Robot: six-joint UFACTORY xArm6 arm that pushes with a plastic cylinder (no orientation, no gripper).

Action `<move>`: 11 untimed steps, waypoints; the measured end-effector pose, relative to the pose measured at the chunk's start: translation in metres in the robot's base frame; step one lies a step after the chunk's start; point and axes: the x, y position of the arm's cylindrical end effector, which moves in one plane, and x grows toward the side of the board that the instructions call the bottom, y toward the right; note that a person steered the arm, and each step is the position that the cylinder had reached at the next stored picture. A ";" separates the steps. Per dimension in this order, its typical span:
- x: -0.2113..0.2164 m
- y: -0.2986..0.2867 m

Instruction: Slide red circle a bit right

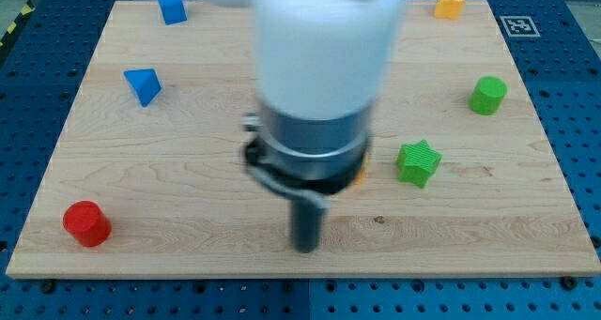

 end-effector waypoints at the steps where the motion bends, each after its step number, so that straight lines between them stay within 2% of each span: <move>1: 0.015 -0.053; 3: 0.019 -0.067; 7: 0.019 -0.156; 9: 0.017 -0.280; 10: 0.012 -0.278; 11: -0.019 -0.258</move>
